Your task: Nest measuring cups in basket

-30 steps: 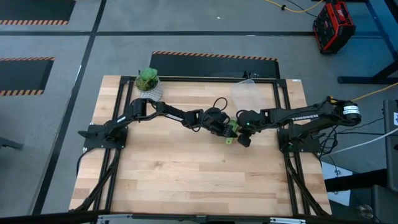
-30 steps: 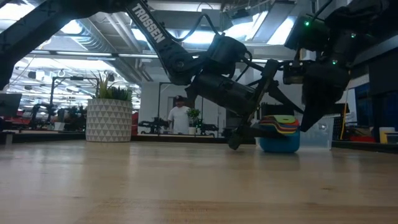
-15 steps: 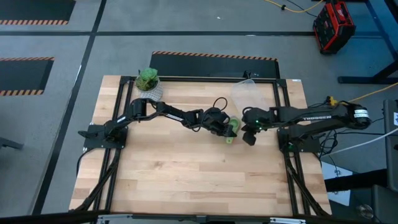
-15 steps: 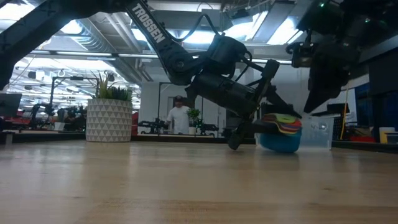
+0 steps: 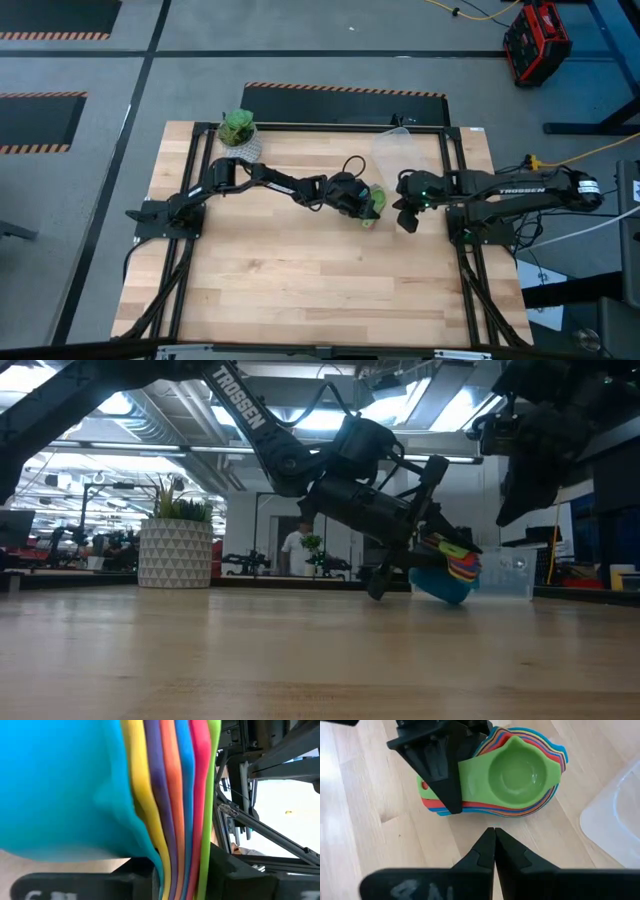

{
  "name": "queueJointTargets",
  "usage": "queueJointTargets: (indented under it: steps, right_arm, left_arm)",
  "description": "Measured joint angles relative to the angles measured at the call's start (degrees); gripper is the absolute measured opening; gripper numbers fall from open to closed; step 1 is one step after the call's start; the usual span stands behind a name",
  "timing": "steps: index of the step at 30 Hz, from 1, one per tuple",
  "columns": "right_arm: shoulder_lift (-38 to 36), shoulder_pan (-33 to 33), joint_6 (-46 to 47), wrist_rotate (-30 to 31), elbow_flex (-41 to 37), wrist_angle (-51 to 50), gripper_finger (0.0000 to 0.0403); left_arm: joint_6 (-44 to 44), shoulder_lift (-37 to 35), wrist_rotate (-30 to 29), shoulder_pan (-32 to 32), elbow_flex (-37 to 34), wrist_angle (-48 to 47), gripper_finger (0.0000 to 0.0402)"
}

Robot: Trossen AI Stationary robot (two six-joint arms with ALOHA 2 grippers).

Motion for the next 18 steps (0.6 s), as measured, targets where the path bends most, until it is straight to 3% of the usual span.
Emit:
queueJointTargets:
  steps: [7, 14, 18]
  right_arm:
    - [-1.8, 0.0, -0.1, 0.1, 0.0, -1.9, 0.0012]
    - [-5.5, -0.2, -1.2, 0.1, 0.1, -3.1, 0.0012]
    - [-7.6, -0.2, -1.4, 1.6, 1.4, -4.6, 0.0012]
  left_arm:
    - [-0.5, -0.5, 3.6, 1.7, 0.0, 2.5, 0.0083]
    - [-3.5, -1.5, 15.2, 4.8, 3.2, 5.2, 0.0083]
    - [-3.2, -1.5, 18.2, 6.9, 7.6, 5.9, 0.0083]
